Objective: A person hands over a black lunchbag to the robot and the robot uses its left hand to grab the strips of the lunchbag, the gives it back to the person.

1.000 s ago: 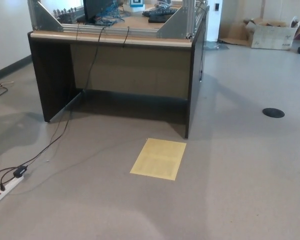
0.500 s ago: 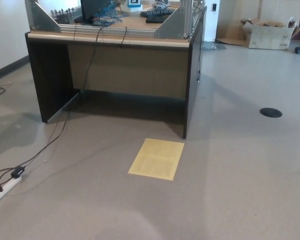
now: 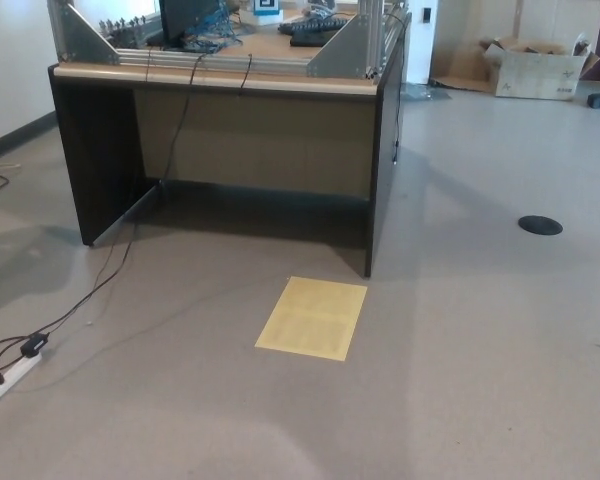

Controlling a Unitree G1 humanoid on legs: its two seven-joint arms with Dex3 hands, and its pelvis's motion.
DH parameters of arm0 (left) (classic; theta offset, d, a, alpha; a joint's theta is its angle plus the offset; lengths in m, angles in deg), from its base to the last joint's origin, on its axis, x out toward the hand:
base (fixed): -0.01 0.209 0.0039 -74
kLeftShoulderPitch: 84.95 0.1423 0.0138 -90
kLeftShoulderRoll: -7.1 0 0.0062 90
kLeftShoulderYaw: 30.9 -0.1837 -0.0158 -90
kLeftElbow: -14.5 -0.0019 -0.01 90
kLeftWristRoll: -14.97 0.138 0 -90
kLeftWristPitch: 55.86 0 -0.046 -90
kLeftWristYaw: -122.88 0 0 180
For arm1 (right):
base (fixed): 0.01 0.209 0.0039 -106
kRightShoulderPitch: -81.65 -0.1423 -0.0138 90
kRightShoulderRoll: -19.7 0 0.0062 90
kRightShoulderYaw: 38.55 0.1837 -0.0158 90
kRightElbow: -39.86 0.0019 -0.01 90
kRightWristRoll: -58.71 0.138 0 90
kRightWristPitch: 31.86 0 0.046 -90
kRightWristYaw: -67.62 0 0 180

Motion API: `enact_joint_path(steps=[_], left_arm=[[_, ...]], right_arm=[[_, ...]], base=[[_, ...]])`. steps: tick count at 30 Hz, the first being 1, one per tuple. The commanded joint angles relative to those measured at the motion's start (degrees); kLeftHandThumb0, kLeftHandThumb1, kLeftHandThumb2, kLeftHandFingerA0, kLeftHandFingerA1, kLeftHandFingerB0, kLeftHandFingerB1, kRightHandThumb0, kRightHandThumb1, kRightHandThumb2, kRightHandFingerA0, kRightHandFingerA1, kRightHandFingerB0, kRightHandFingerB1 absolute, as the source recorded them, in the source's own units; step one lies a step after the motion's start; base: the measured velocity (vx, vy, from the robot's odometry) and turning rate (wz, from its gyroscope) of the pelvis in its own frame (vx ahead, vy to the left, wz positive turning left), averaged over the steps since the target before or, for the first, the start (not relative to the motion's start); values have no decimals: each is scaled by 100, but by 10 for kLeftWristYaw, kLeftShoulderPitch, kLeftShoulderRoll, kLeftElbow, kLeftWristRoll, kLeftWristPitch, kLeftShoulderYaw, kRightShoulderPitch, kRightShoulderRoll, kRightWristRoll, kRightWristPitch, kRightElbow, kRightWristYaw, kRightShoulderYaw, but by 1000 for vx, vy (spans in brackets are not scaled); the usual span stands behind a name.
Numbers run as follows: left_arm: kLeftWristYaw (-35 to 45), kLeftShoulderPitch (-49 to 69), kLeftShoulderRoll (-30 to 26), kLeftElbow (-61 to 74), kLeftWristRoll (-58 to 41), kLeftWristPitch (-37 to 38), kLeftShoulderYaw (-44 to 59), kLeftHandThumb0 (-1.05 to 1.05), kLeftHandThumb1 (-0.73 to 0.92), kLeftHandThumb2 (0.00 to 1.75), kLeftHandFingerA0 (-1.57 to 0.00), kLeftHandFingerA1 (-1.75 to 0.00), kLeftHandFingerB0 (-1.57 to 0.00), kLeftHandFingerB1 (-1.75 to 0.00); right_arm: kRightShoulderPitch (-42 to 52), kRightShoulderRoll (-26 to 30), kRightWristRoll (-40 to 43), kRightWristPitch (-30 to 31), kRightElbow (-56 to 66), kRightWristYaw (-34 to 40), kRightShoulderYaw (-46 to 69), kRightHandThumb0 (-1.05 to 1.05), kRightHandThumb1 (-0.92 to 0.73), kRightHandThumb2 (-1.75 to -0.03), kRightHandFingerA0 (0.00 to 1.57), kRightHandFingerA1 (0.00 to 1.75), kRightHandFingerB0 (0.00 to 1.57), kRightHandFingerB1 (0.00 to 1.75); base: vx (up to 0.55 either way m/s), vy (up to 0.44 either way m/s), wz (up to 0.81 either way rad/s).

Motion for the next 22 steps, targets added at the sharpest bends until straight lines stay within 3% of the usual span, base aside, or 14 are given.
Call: enact_joint_path(steps=[1,7,8,22], left_arm=[[5,4,-8,4,-5,17,6,-76,49,84,-6,-26,-10,-27],[1,3,-9,8,1,12,5,-76,49,84,-6,-26,-9,-26],[-1,4,-9,13,3,8,4,-76,49,84,-6,-26,-9,-26],[4,3,-7,11,-1,9,5,-74,47,82,-6,-25,-10,-28]], right_arm=[[-1,4,11,-12,-6,0,5,-77,-60,-92,32,49,19,44],[0,7,7,-8,-3,3,2,-77,-61,-93,32,49,18,44],[0,7,6,-7,-1,4,1,-75,-76,-63,41,38,24,33],[-3,7,6,-5,-3,6,1,-75,-75,-63,42,40,26,34]], base=[[0,0,0],[0,0,0],[0,0,0],[0,0,0]])
